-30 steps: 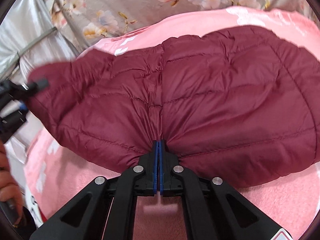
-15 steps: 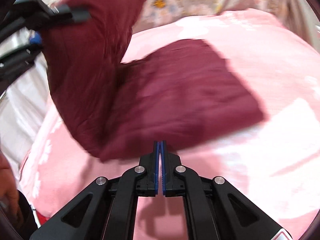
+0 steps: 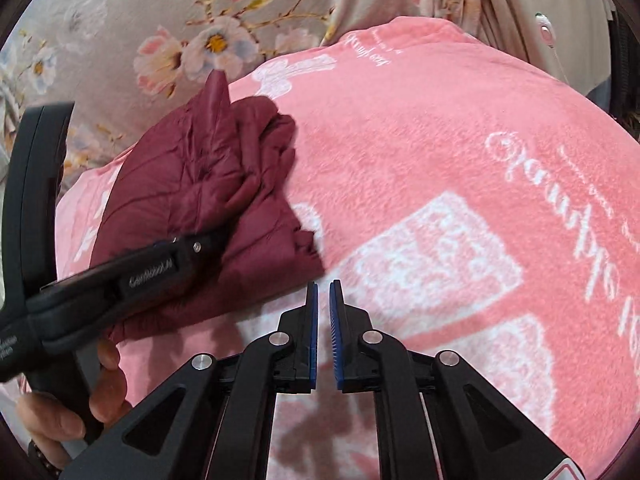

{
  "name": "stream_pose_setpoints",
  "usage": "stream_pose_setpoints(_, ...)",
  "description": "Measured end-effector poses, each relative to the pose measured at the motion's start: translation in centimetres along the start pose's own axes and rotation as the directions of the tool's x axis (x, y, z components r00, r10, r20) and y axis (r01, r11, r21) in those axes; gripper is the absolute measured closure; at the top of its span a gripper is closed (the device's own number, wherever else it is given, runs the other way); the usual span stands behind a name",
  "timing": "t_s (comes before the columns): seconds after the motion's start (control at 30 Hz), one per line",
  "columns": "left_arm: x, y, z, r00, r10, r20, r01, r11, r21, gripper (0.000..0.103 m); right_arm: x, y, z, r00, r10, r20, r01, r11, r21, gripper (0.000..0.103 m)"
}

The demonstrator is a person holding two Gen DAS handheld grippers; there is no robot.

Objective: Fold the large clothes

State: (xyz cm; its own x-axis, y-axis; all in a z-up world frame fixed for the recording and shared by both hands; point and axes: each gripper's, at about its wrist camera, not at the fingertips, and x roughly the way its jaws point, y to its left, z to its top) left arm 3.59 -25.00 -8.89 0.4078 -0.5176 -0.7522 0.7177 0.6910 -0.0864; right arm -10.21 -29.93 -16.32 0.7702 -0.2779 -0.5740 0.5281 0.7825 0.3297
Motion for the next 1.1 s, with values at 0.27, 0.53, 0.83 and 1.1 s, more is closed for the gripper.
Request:
stream_pose_setpoints(0.27,-10.5,4.3,2.7,0.959,-0.113,0.261,0.139,0.987,-0.083,0.032,-2.0,0.7,3.4,0.998,0.022,0.062,-0.021,1.000,-0.013,0.089)
stream_pose_setpoints(0.53,-13.1,14.5,10.4,0.943,0.128,0.307,-0.035,0.957,-0.289,0.031,-2.5,7.0,14.4,0.960,0.216,0.176,-0.221,0.975,0.014,0.039)
stream_pose_setpoints(0.83,-7.2,20.7,13.2,0.967,0.194,0.165,-0.117,0.914,-0.389,0.031,10.0,9.1,19.5,0.994,0.103,-0.038,-0.089,0.956,0.278,0.044)
stream_pose_setpoints(1.1,0.0,19.8,13.0,0.986,0.154,0.059,-0.122,0.921,-0.369,0.031,11.3,7.1,17.2,0.999,0.045,0.016,-0.048,0.969,0.242,0.100)
